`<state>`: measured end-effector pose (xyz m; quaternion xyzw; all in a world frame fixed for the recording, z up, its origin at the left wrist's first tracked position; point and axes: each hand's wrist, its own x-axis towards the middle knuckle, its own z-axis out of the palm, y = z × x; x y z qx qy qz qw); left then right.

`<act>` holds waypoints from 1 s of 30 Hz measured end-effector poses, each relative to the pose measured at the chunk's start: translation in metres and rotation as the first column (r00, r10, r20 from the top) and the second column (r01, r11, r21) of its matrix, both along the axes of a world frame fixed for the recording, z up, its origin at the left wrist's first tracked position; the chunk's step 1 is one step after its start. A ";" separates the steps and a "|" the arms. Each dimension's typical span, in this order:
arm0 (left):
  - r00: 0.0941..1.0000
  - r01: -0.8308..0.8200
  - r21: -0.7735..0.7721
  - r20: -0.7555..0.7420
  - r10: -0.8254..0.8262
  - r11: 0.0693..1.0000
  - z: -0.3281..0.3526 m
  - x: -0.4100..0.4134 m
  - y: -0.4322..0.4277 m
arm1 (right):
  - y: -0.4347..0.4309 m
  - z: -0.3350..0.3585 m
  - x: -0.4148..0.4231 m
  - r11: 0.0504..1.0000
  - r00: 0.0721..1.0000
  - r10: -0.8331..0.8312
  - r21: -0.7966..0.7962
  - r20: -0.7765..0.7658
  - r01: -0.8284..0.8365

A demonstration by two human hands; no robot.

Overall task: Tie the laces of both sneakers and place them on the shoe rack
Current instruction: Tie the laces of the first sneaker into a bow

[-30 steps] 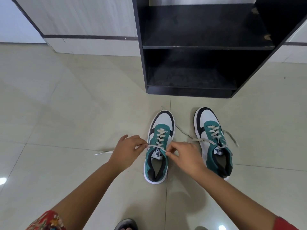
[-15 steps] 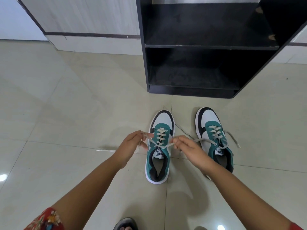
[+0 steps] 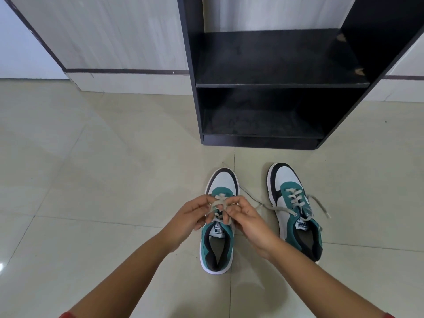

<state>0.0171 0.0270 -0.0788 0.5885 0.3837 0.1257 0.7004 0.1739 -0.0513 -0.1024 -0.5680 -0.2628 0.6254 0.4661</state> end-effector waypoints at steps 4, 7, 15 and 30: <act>0.997 0.073 -0.102 -0.002 -0.074 0.992 -0.001 0.002 -0.001 | 0.001 -0.004 0.000 0.997 0.997 -0.071 -0.003 -0.042 0.071; 0.997 0.042 -0.159 -0.061 -0.052 0.986 -0.006 0.001 0.001 | 0.000 -0.001 -0.001 0.996 0.999 0.031 0.090 -0.019 -0.029; 0.990 -0.093 -0.144 -0.117 0.077 0.985 -0.013 0.001 0.004 | -0.002 -0.005 -0.001 0.976 0.992 0.114 0.180 0.052 -0.122; 0.935 0.342 0.869 -0.351 -0.044 0.358 -0.010 0.000 0.005 | 0.013 -0.002 0.004 0.995 0.996 -0.049 -0.088 -0.075 0.042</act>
